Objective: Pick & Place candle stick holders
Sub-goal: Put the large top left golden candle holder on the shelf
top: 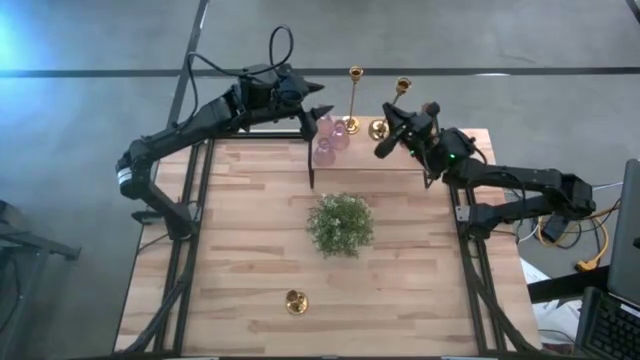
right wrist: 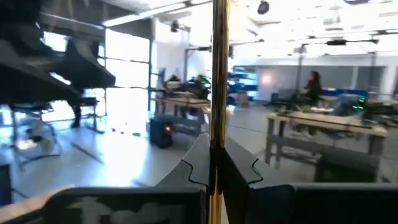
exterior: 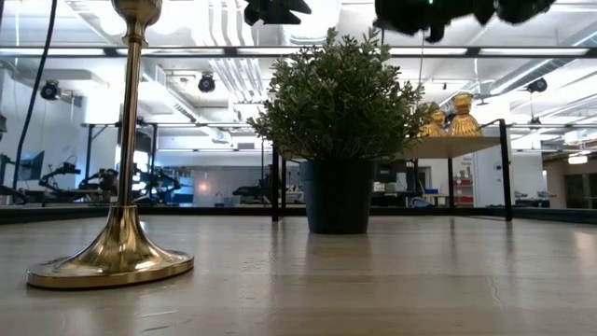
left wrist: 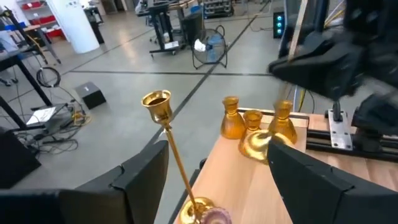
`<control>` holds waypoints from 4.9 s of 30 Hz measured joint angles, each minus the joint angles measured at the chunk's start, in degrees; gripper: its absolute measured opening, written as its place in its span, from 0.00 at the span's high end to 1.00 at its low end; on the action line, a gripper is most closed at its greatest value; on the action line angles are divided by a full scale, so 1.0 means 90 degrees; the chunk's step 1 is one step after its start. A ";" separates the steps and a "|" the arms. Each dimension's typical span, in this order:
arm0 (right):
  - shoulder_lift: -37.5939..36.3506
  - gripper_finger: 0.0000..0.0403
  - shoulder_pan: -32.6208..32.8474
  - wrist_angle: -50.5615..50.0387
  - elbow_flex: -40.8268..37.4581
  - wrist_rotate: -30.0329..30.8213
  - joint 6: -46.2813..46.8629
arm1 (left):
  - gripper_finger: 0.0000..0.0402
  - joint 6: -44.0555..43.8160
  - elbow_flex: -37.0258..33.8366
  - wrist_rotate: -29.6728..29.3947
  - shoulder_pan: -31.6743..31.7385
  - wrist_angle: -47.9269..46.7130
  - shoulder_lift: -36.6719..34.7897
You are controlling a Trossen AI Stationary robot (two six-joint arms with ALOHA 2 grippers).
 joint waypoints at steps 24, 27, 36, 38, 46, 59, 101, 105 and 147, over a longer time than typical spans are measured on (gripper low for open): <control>0.1198 0.98 -0.1751 0.0124 -0.0105 0.0073 0.0799 | 0.31 0.0004 -0.0019 -0.0536 -0.0004 0.0066 0.0000; 0.1330 0.98 -0.1805 0.0148 -0.0102 0.0061 0.0927 | 0.31 0.0004 -0.0019 -0.0536 -0.0004 0.0040 0.0000; 0.1572 0.98 -0.1847 0.0416 -0.0105 -0.0025 0.0954 | 0.31 0.0003 -0.0022 -0.0534 -0.0004 -0.0022 0.0000; 0.1609 0.98 -0.1856 0.0455 -0.0102 0.0035 0.0955 | 0.31 0.0003 -0.0022 -0.0534 -0.0004 -0.0037 0.0000; 0.1739 0.98 -0.1883 0.0456 -0.0102 0.0154 0.0888 | 0.31 0.0003 -0.0022 -0.0531 -0.0004 -0.0061 0.0000; 0.1558 0.97 -0.1873 0.0439 -0.0102 -0.0111 0.0949 | 0.31 -0.0049 -0.0022 -0.0523 -0.0004 -0.0228 0.0000; -0.1041 0.97 0.0025 -0.2132 0.0099 -0.3771 0.1451 | 0.31 -0.0799 -0.1046 0.4068 -0.0467 0.3705 0.1515; -0.0837 0.97 0.0060 -0.2181 0.0272 -0.3934 0.1429 | 0.31 -0.0939 -0.0830 0.4081 -0.0483 0.3931 0.1708; -0.0703 0.82 0.0169 -0.2455 0.0733 -0.4322 0.1315 | 0.95 -0.1294 -0.0556 0.4158 -0.0587 0.3781 0.1960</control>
